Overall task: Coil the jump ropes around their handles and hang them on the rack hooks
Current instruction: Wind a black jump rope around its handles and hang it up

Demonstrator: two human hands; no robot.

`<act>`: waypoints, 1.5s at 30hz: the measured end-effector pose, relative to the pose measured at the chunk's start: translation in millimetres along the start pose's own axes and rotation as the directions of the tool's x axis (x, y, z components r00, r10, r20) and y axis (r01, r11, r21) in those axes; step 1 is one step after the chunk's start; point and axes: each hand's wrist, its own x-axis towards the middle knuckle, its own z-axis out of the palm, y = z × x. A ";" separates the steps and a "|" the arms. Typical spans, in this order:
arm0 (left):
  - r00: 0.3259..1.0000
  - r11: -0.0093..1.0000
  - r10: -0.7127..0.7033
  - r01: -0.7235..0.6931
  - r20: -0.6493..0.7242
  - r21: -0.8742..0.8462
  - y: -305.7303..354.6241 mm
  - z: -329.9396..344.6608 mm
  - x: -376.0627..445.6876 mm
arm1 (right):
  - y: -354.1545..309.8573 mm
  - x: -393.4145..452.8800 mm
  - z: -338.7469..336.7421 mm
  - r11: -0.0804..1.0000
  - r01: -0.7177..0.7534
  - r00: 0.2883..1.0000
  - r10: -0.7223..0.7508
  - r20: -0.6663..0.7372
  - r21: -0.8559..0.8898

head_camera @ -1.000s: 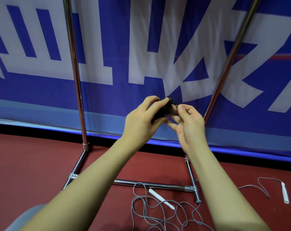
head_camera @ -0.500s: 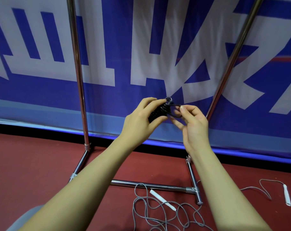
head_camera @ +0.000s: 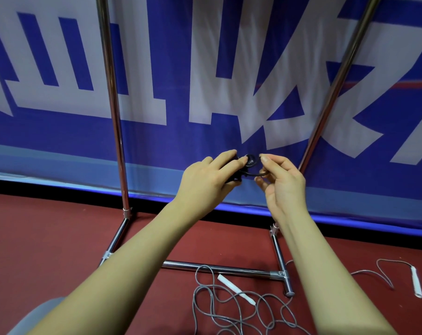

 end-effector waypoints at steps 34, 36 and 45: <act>0.882 0.750 -0.403 0.470 0.243 -0.465 16.4 -27.4 10.0 | 8.9 -1.9 6.7 0.971 0.023 0.978 -0.071 0.196 0.238; 0.890 0.788 -0.422 0.455 0.174 -0.414 18.2 -28.1 10.2 | 9.5 -1.9 6.3 0.982 0.055 0.977 -0.090 0.193 0.179; 0.955 0.931 -0.281 0.296 0.097 -0.212 5.6 -25.6 4.7 | 5.7 -1.1 -1.0 0.987 0.150 0.986 -0.145 0.076 -0.060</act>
